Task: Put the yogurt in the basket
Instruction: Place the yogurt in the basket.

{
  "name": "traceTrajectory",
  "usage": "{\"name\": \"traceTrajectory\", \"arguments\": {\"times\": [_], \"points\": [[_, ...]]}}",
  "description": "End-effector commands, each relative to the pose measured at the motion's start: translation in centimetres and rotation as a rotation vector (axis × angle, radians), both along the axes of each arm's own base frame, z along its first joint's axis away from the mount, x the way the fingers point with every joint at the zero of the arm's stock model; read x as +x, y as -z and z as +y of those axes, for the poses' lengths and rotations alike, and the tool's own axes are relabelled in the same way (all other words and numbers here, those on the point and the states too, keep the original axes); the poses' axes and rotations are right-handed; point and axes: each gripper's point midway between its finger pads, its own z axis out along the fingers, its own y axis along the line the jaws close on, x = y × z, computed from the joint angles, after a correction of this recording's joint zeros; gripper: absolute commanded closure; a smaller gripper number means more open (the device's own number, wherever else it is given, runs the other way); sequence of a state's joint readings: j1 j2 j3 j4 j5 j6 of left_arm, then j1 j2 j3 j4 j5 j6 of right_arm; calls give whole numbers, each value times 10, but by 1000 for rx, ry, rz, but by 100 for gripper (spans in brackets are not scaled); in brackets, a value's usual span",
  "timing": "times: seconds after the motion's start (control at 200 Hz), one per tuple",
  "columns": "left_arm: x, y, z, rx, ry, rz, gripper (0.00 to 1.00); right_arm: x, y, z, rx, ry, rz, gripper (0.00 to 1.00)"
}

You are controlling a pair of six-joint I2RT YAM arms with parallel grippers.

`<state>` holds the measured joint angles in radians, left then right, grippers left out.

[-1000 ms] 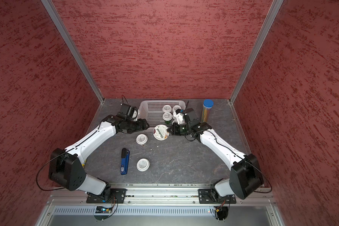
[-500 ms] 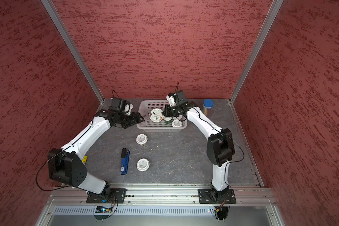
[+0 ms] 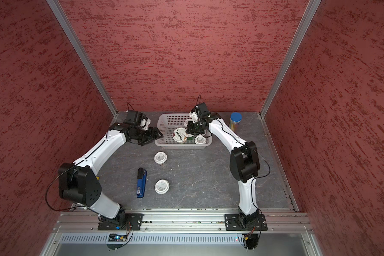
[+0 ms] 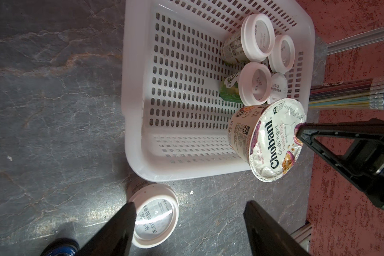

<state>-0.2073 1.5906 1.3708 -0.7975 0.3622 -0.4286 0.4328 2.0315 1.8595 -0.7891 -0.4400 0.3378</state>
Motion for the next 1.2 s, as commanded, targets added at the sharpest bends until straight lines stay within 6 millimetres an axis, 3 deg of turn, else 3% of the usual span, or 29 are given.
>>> {"name": "traceTrajectory", "arguments": {"times": [0.0, 1.197], "points": [[3, -7, 0, -7, 14, -20, 19, 4, 9, -12, -41, 19, 9, 90], [4, -6, 1, -6, 10, -19, 19, 12, 62, -33, -152, 35, 98, 85]]}}
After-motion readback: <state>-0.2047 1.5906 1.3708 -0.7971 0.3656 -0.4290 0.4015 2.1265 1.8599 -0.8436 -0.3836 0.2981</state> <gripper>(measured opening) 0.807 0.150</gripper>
